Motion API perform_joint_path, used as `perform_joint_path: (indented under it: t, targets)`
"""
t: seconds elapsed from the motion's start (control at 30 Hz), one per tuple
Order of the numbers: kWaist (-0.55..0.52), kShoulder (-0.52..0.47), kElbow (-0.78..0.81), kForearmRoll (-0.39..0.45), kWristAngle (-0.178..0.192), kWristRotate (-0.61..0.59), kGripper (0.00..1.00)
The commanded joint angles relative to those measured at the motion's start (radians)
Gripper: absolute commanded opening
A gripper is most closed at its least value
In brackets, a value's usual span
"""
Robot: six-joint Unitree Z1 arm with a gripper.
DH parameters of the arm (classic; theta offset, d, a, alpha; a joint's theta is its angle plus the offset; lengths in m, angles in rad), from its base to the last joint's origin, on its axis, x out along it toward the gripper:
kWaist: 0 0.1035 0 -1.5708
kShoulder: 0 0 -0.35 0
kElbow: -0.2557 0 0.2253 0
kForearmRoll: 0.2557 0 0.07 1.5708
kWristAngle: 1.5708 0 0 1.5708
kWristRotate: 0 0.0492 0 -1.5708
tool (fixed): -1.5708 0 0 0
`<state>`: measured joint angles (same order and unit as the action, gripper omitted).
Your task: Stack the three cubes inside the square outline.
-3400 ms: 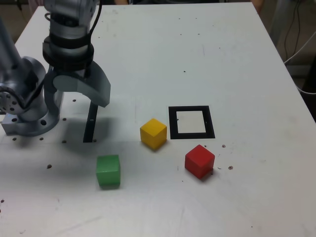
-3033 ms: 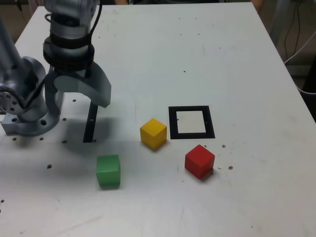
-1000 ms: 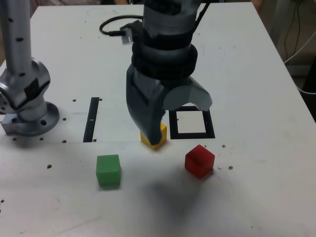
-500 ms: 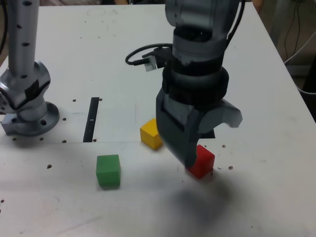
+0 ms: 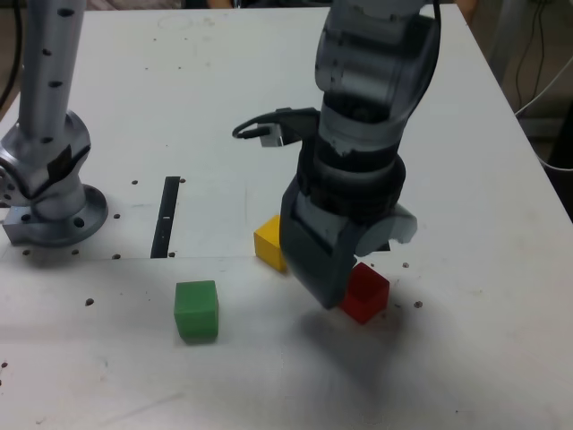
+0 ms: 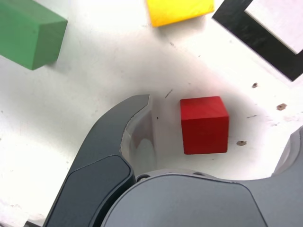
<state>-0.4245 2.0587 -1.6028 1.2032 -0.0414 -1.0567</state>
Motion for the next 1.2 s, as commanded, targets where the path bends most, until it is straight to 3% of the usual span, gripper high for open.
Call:
perform_joint_path:
  t: [0.0,0.37,0.87,1.17]
  targets:
    - [0.001,0.011,0.002,-0.010,-0.010,-0.002,0.98]
    - [0.005,0.071,-0.011,-0.062,-0.018,-0.006,0.94]
    - [0.040,0.073,-0.008,-0.044,-0.076,0.024,0.67]
    - [0.042,0.078,-0.014,-0.053,-0.090,0.034,0.55]
